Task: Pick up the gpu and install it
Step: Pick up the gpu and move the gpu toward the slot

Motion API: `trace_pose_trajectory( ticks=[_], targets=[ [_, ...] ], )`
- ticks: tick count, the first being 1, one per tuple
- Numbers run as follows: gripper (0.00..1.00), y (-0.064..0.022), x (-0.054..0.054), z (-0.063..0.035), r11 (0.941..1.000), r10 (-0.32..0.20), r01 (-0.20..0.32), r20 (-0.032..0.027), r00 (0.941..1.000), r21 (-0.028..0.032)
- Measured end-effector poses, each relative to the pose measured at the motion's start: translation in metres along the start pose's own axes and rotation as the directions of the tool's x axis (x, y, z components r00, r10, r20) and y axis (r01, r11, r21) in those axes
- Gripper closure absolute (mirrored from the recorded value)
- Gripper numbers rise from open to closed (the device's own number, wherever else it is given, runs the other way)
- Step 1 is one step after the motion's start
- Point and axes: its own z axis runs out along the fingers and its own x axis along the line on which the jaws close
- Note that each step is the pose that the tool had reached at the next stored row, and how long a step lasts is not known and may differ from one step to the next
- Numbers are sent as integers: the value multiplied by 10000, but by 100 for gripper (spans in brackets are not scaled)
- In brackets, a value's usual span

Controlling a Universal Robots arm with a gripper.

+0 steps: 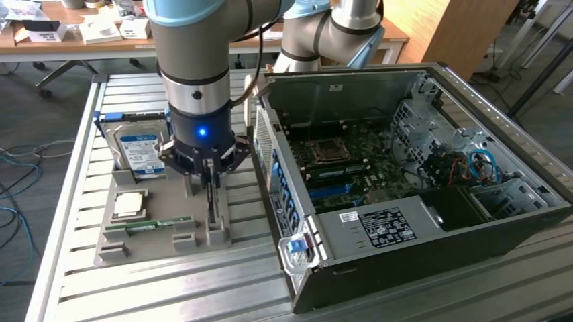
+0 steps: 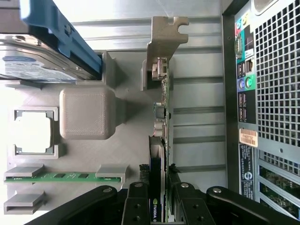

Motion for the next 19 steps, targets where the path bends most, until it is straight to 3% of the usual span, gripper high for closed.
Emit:
trace_pose_trajectory(
  ticks=[19],
  targets=[
    [74, 20, -3, -464, 10000, 0, 0, 0, 10000, -1]
  ],
)
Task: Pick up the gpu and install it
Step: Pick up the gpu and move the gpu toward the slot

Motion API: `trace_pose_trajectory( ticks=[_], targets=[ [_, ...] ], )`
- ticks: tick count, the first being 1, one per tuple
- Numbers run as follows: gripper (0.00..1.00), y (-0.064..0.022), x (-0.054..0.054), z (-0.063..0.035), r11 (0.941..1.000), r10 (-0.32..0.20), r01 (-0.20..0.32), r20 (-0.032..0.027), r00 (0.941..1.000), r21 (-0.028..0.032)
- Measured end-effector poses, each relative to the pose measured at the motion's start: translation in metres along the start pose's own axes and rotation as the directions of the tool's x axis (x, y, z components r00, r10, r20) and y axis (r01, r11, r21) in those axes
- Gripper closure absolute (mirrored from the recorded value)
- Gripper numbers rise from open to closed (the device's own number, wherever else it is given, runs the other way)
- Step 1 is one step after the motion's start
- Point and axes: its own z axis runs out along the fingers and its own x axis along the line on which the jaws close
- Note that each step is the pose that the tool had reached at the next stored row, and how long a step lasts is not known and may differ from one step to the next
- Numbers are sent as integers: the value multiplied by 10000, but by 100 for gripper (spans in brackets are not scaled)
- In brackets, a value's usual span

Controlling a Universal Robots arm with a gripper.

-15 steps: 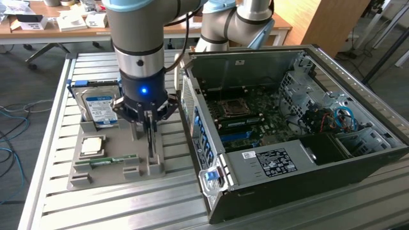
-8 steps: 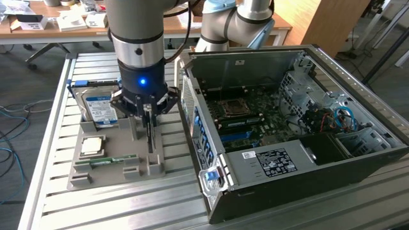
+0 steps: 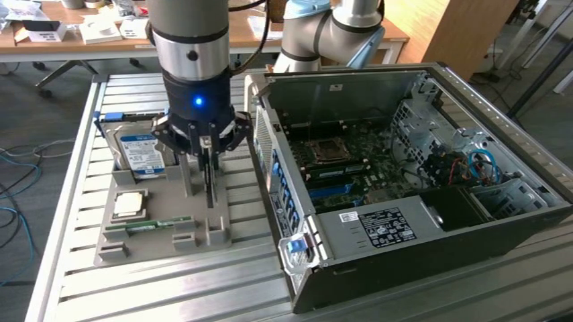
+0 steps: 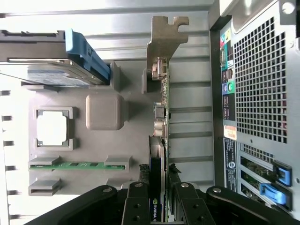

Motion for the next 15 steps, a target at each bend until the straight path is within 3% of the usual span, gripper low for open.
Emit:
trace_pose_trajectory(
  ticks=[15],
  targets=[
    [74, 19, -3, -446, 10000, 0, 0, 0, 10000, 0]
  ],
)
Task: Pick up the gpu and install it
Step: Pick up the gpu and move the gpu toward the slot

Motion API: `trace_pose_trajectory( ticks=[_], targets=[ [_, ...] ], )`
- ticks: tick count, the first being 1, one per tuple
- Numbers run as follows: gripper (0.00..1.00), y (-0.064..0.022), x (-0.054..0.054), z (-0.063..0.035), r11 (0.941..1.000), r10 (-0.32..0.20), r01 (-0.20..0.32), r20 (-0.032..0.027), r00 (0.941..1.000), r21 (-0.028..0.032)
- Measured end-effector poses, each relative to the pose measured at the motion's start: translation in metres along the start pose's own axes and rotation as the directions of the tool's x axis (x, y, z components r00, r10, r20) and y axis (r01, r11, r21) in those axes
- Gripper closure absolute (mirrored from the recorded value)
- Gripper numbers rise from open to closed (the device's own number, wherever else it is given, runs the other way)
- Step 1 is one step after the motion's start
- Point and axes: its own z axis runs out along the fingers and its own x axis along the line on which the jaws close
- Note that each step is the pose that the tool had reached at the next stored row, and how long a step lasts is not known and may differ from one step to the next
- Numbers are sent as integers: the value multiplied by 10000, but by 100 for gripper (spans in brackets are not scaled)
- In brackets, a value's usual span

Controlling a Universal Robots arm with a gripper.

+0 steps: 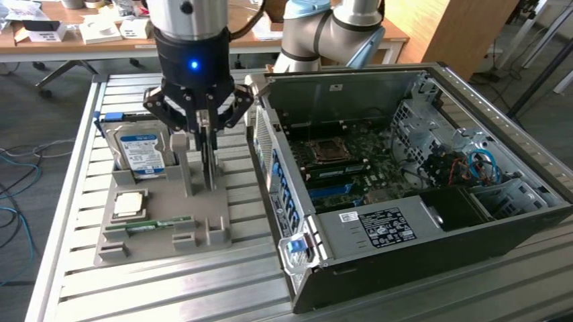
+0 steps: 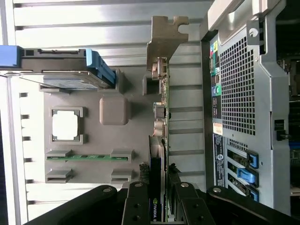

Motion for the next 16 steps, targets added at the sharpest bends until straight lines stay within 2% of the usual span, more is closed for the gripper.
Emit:
trace_pose_trajectory(
  ticks=[16],
  targets=[
    [74, 21, -5, -481, 10000, 0, 0, 0, 10000, 0]
  ],
)
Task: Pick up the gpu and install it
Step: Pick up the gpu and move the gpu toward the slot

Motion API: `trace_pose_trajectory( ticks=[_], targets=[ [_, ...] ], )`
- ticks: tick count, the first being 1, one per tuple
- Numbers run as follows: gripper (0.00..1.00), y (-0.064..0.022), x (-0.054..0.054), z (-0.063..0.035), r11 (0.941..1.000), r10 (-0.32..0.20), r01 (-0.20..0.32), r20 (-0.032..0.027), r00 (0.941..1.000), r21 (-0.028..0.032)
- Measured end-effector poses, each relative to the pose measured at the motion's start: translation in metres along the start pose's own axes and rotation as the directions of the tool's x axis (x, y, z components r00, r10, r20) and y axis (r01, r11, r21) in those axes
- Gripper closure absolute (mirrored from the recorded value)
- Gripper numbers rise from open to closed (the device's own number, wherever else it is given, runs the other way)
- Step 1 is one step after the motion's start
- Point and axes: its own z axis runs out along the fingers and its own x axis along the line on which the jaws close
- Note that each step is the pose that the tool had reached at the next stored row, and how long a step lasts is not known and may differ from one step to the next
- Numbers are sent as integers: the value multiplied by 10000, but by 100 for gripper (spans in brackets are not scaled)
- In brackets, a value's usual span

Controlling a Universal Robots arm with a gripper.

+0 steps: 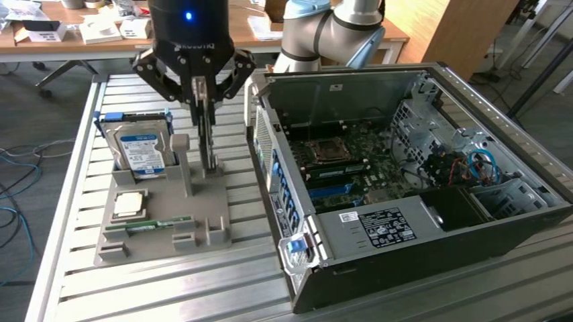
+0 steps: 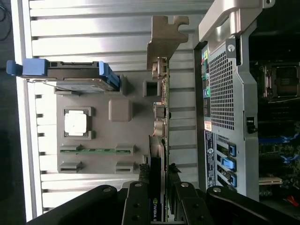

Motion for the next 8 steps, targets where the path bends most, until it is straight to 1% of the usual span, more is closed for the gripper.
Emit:
trace_pose_trajectory(
  ticks=[8],
  targets=[
    [74, 9, -2, -204, 10000, 0, 0, 0, 10000, 0]
  ],
)
